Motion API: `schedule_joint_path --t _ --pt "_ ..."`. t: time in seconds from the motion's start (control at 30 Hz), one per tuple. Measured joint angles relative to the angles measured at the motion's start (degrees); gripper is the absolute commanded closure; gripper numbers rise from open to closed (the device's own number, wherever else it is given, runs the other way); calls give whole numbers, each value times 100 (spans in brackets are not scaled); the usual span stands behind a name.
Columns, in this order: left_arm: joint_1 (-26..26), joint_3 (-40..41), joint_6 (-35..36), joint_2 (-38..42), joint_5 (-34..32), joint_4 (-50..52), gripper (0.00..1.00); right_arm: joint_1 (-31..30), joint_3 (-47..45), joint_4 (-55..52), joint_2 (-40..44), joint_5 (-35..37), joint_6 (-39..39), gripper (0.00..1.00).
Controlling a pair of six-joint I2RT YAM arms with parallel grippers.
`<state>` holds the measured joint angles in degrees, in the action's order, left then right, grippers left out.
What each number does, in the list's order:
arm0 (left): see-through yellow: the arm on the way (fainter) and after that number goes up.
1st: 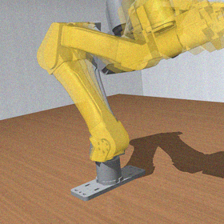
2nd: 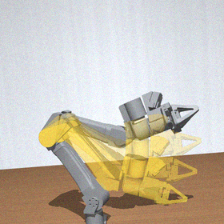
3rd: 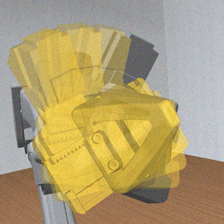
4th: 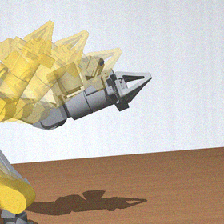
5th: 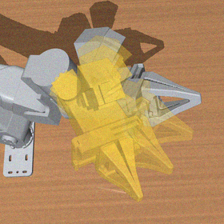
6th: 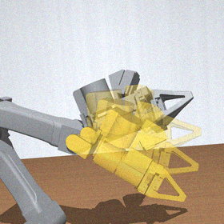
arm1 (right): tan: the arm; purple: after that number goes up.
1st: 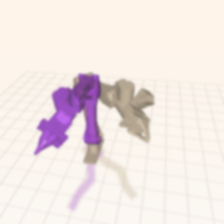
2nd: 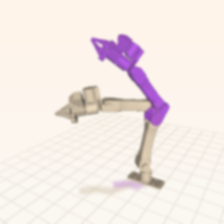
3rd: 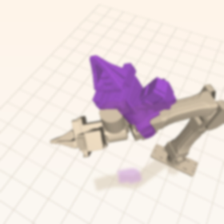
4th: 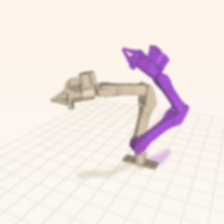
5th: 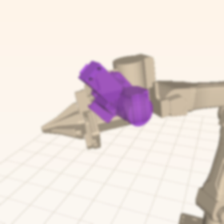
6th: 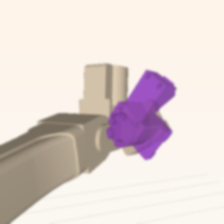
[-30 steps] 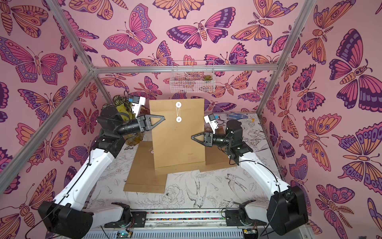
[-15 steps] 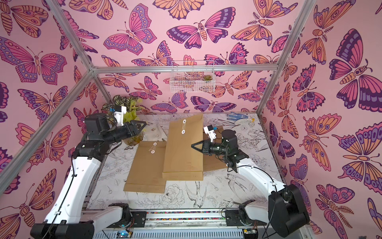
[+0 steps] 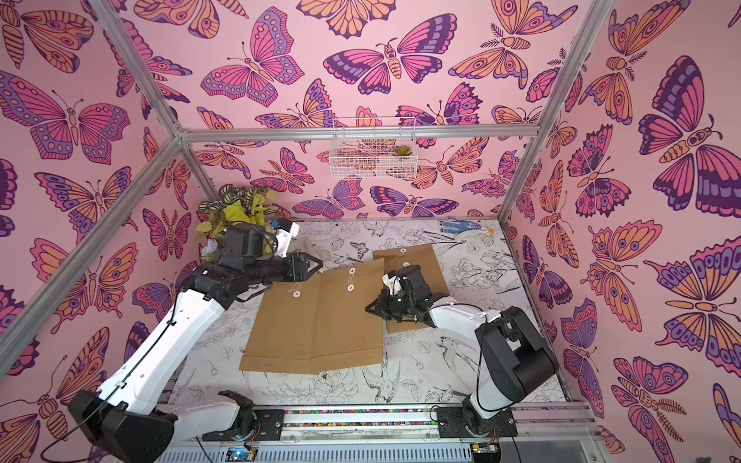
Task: Close the mouth of the file bag
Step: Place the file bag at the file bag, then move the file bag to the center of the board.
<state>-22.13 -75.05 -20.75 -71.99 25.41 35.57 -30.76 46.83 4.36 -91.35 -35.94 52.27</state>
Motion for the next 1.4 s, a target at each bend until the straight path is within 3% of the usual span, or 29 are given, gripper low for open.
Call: schedule_joint_path --t 0.47,0.5,0.6,0.67,0.77,0.9,1.03,1.17,1.4 --pt "-442 -192 140 -433 -149 -256 45 -345 579 -385 103 398 -31 100" --pt "-470 -208 153 -461 -153 -282 45 -348 632 -446 39 439 -68 94" --pt "-533 -216 186 -533 -181 -299 45 -341 664 -772 -212 476 -188 56" --pt "-570 -234 190 -608 -188 -306 45 -319 671 -1176 -328 498 -332 38" --pt "-645 -297 190 -796 -225 -358 45 -92 673 -1910 -240 498 -662 27" --pt "-872 -435 197 -1128 -365 -417 45 765 903 -2983 284 627 -1281 25" --pt "-1307 -667 229 -1639 -522 -527 45 1552 1423 -3668 595 1558 -1864 31" --pt "-1679 -721 229 -2205 -573 -667 46 1620 1891 -3864 155 2280 -1993 39" --pt "-1749 -560 201 -2452 -632 -708 45 1534 1926 -3768 -1082 2824 -1596 39"
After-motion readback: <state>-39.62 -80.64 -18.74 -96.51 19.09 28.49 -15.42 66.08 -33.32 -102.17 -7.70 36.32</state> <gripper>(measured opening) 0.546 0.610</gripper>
